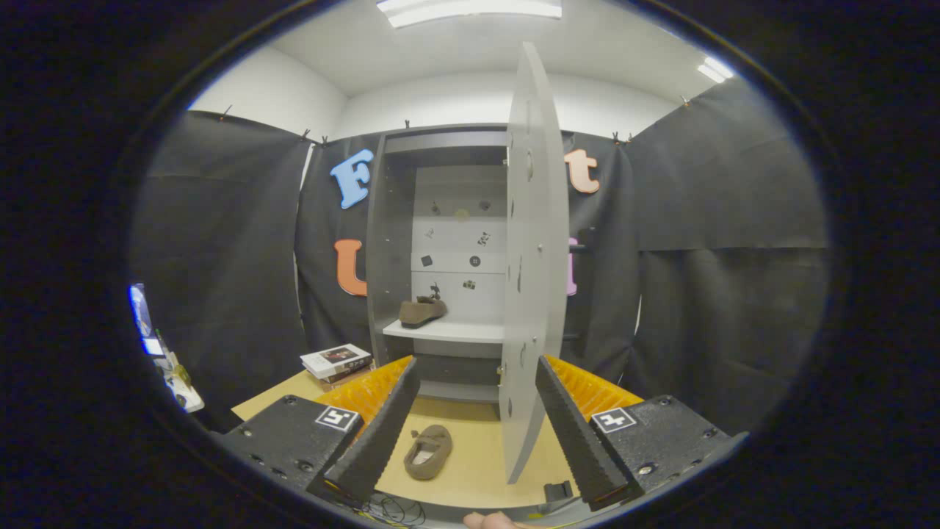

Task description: Open the shoe cabinet door, grab the shoes and put them into the shoe cabinet, then close the shoe cabinet door.

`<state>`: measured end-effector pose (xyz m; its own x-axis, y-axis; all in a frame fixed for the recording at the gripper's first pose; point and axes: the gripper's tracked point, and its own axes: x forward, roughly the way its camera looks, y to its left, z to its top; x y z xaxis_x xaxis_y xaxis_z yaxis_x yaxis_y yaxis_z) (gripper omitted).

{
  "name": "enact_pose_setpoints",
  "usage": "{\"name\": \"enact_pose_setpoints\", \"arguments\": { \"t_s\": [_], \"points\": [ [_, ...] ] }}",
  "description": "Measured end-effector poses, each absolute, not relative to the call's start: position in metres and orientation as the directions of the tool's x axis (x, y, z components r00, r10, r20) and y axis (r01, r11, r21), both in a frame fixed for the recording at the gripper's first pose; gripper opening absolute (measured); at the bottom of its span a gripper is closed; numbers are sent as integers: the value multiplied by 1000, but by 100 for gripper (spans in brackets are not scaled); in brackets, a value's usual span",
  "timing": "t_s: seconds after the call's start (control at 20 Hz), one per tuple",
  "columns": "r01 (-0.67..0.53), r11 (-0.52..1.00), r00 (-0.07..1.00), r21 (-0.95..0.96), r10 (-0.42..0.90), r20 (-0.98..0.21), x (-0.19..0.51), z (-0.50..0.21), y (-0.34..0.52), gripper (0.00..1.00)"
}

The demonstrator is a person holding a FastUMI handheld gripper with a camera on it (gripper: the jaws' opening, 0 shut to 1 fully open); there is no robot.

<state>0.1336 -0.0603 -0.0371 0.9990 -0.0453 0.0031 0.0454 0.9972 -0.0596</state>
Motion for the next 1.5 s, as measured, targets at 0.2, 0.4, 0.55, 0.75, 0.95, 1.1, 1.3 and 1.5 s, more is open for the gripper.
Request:
{"name": "enact_pose_setpoints", "arguments": {
  "t_s": [0.2, 0.4, 0.55, 0.75, 0.95, 1.1, 1.3, 1.5],
  "points": [
    [39, 998, 999, -43, -39, -10, 161, -72, -15, 100],
    [-19, 997, 999, -71, 16, -39, 200, -127, 41, 100],
    [-64, 991, 995, -116, 55, -84, 228, -173, 72, 100],
    [-98, 991, 971, -88, 76, -225, 263, -254, 93, 99],
    [-62, 998, 922, 10, 61, -381, 310, -326, 89, 94],
    [-33, 999, 876, 38, 47, -479, 341, -371, 81, 87],
    [-10, 998, 810, 68, 48, -584, 375, -422, 69, 78],
    [30, 995, 762, 92, 37, -647, 401, -460, 55, 56]
  ]
}}
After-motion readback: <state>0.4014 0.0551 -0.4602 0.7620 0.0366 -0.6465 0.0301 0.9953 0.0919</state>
